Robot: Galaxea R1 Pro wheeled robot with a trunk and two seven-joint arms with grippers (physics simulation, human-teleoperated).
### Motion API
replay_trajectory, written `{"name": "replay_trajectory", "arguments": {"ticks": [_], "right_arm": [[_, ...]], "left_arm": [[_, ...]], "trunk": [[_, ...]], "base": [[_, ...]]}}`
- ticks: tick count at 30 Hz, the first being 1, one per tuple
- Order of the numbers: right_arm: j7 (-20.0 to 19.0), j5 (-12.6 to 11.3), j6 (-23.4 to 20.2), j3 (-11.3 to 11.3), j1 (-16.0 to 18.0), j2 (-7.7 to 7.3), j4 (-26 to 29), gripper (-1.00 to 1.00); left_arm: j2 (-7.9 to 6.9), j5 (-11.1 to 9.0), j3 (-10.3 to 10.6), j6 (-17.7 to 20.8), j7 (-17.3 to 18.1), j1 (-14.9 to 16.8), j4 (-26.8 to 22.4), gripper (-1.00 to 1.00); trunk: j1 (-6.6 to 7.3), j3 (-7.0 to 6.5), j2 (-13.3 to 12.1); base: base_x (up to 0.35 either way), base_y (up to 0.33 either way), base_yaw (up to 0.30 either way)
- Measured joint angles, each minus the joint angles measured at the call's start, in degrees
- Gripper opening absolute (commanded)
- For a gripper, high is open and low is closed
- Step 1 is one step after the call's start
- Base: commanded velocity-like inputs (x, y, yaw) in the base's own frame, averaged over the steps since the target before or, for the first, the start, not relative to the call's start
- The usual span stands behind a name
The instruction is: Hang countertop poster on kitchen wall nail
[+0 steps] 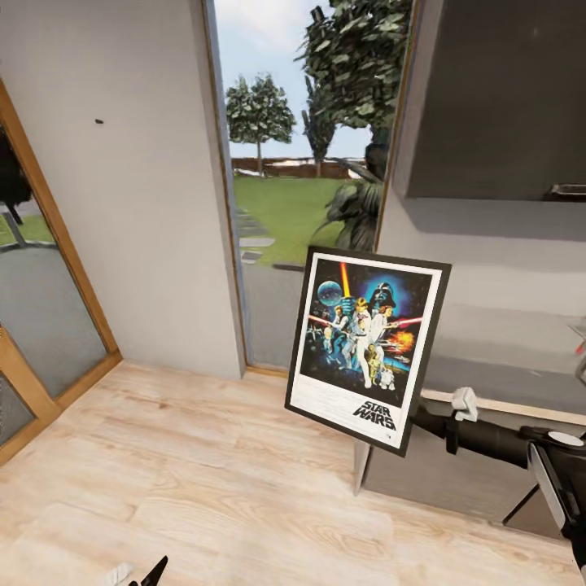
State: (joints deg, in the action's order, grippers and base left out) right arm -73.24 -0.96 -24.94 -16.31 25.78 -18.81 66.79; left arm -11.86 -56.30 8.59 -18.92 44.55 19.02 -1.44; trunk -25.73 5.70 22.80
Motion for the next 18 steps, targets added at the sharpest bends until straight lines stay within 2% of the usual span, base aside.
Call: {"name": "replay_trajectory", "arguments": {"ticks": [8,13,18], "right_arm": [[0.12,-0.07,0.00,0.08,0.00,0.03,0.05,-1.00],[0.22,0.16,-0.03,0.18,0.02,0.81,0.39,-1.00],[0.24,0.32,-0.02,0.20,0.02,1.18,0.45,-1.00]], "left_arm": [[0.00,0.11,0.06,0.00,0.01,-0.01,-0.02,1.00],[-0.01,0.15,0.08,-0.07,-0.01,-0.03,-0.06,1.00],[-0.01,0.17,0.07,-0.08,0.00,-0.02,-0.05,1.00]], "trunk": [[0.00,0.00,0.00],[-0.01,0.00,0.00],[-0.01,0.00,0.00]], "base": [[0.113,0.277,0.028],[0.027,0.087,0.242],[0.075,0.199,0.278]]}}
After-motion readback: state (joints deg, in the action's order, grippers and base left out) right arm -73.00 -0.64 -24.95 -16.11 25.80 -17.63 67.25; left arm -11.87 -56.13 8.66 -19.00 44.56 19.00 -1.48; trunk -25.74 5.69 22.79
